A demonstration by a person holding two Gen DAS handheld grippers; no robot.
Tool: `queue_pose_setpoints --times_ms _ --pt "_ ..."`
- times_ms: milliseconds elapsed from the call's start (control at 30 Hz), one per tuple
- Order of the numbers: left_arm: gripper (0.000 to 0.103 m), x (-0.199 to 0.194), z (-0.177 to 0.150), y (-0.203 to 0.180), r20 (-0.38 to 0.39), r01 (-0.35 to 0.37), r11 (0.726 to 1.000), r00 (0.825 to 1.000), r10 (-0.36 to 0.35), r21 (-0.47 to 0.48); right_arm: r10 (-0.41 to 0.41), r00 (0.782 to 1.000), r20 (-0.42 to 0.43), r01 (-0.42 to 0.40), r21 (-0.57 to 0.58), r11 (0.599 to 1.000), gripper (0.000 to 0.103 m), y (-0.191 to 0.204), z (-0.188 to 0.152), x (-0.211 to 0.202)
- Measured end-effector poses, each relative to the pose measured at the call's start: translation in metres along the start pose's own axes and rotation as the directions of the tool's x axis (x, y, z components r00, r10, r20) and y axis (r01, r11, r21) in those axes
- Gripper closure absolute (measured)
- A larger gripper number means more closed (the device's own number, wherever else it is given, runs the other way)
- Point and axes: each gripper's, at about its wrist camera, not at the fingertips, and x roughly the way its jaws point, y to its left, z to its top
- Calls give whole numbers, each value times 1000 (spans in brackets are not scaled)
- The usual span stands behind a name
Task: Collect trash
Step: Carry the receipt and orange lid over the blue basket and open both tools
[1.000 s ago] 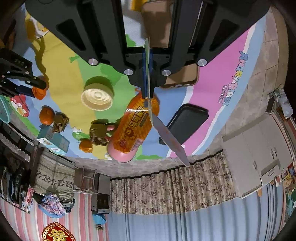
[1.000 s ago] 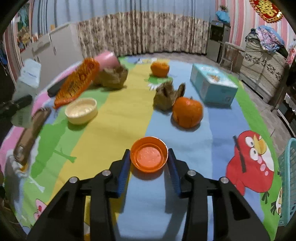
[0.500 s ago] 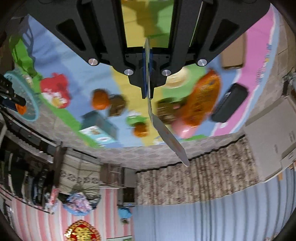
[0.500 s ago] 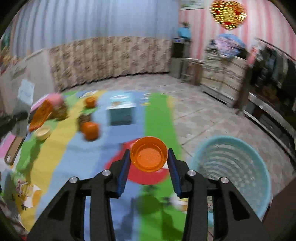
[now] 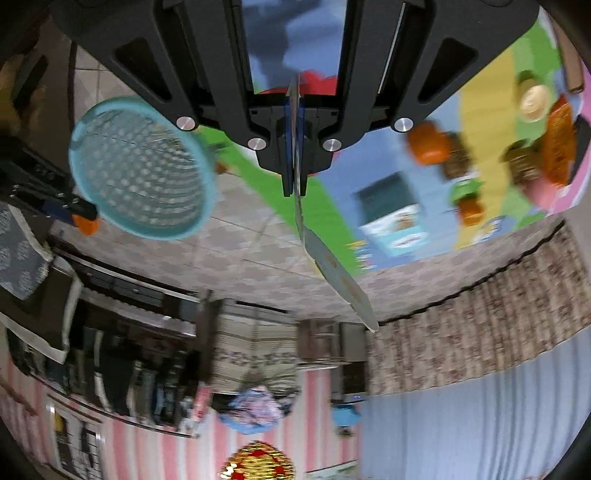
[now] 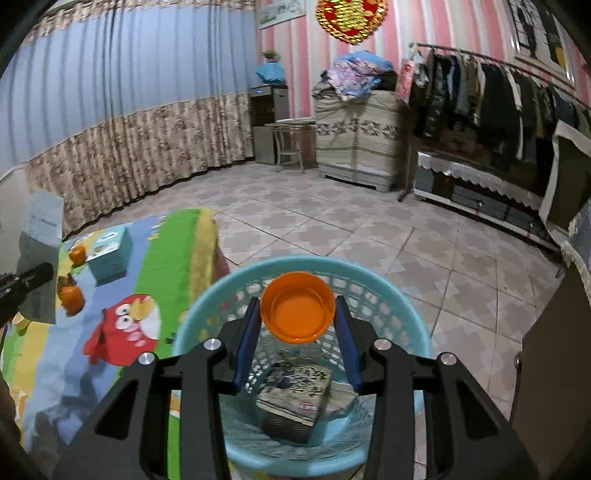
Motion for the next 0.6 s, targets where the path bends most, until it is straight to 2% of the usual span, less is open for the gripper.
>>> queue_pose_setpoints --times_ms 167,300,600 --pt "103 27 2 -43 -7 68 997 998 -68 33 -20 1000 -16 22 80 997 63 -29 -14 5" --pt "103 51 4 -72 -43 115 993 993 -113 41 -30 999 -24 33 115 993 63 -44 -18 13" --pt "101 85 10 -119 -57 166 981 985 -161 99 -30 999 -26 34 162 986 63 -60 -21 21"
